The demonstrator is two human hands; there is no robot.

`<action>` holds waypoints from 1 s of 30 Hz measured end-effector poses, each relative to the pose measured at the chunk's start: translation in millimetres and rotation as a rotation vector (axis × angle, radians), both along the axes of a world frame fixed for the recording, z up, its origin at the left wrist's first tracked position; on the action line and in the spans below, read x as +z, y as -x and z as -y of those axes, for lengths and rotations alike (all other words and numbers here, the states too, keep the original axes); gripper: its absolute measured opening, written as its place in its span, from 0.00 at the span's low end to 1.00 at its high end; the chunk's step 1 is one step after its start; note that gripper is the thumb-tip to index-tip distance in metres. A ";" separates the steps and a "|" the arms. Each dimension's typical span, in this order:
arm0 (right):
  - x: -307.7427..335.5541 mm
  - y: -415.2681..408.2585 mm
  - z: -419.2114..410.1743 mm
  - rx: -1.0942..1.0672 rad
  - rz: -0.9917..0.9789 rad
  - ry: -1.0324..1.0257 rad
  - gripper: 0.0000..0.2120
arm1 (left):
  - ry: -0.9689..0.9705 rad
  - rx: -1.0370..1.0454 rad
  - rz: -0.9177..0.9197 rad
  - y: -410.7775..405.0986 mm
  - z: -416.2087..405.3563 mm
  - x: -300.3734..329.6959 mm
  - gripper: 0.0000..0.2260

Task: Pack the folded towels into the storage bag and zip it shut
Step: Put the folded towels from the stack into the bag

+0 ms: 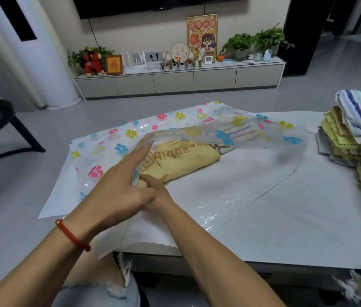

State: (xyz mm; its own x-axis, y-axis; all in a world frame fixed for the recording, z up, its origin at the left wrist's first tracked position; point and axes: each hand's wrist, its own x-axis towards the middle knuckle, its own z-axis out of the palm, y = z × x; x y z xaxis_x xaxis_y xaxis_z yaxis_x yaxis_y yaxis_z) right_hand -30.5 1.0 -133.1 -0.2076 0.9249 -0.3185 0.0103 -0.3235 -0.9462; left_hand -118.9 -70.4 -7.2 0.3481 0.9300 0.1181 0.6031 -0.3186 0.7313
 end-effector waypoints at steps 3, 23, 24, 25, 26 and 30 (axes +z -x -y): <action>1.0 1.0 4.1 -0.042 0.051 -0.008 0.26 | 0.022 0.005 -0.002 2.1 -2.0 -1.2 0.44; -28.2 13.2 -21.7 0.118 1.040 -0.825 0.20 | 0.184 -0.010 -0.024 34.1 -1.2 31.2 0.44; -28.8 13.2 -20.5 0.132 1.051 -0.842 0.20 | 0.184 -0.009 -0.021 34.1 -1.0 31.4 0.44; -27.4 15.3 -19.7 0.216 1.060 -0.848 0.22 | 0.185 -0.009 -0.022 33.5 -0.9 31.3 0.44; -24.1 19.4 -20.5 0.330 1.071 -0.855 0.24 | 0.187 -0.012 -0.025 32.9 -1.1 31.0 0.44; -5.1 35.8 -21.9 0.452 1.000 -0.946 0.23 | 0.191 -0.021 -0.036 33.1 -2.9 29.4 0.42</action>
State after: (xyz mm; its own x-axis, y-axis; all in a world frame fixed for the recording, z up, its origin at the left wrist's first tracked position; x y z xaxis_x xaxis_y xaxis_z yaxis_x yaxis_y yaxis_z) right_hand -66.3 22.9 -138.1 -0.5942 0.7841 0.1790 0.7122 0.6164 -0.3360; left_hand -152.0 -67.4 22.2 0.3688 0.9267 -0.0727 0.6247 -0.1892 0.7576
